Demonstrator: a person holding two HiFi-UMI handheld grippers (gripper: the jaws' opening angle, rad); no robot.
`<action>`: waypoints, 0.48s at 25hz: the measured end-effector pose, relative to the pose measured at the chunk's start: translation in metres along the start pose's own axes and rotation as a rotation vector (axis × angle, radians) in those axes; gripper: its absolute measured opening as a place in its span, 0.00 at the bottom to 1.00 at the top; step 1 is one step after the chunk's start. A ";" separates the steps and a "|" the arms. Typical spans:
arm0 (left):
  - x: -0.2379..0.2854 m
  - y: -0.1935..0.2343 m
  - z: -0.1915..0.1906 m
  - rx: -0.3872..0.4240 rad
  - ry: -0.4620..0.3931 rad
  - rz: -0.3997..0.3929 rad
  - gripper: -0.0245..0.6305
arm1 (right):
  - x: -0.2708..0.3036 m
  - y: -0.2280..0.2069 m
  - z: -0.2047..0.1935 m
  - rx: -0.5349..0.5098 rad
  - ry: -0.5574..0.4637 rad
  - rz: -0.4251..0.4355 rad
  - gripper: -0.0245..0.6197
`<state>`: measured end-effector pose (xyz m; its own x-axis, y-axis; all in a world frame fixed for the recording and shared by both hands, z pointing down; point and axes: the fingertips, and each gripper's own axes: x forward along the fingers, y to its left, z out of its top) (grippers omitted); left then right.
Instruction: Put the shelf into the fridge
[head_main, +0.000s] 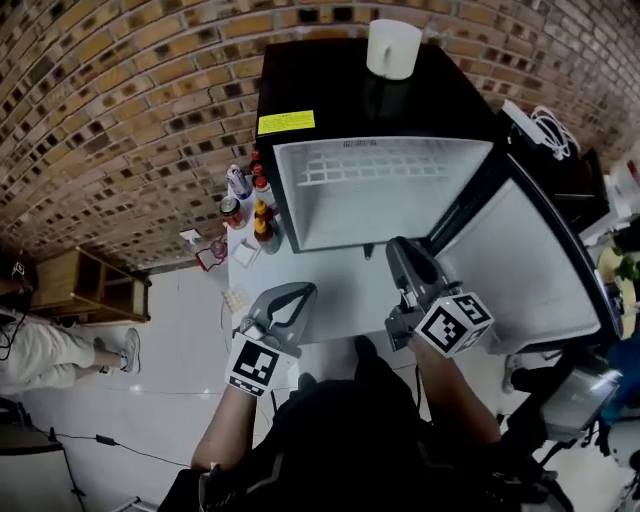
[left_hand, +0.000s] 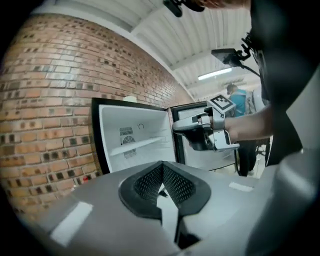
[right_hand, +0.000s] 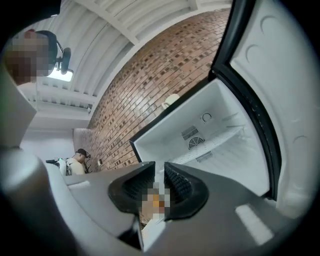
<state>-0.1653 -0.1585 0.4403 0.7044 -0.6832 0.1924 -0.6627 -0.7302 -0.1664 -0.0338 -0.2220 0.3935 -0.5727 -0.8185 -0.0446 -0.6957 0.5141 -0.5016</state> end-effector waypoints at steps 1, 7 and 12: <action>-0.012 -0.003 -0.001 -0.063 -0.033 -0.023 0.05 | -0.004 0.012 0.000 -0.018 -0.001 0.005 0.13; -0.073 -0.002 -0.003 -0.155 -0.107 -0.064 0.05 | -0.023 0.064 -0.027 -0.123 0.055 0.015 0.08; -0.090 -0.011 0.021 -0.182 -0.130 -0.053 0.05 | -0.045 0.079 -0.027 -0.187 0.064 0.048 0.05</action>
<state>-0.2165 -0.0894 0.4041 0.7587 -0.6479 0.0677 -0.6503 -0.7594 0.0203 -0.0748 -0.1378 0.3792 -0.6297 -0.7768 -0.0068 -0.7318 0.5961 -0.3304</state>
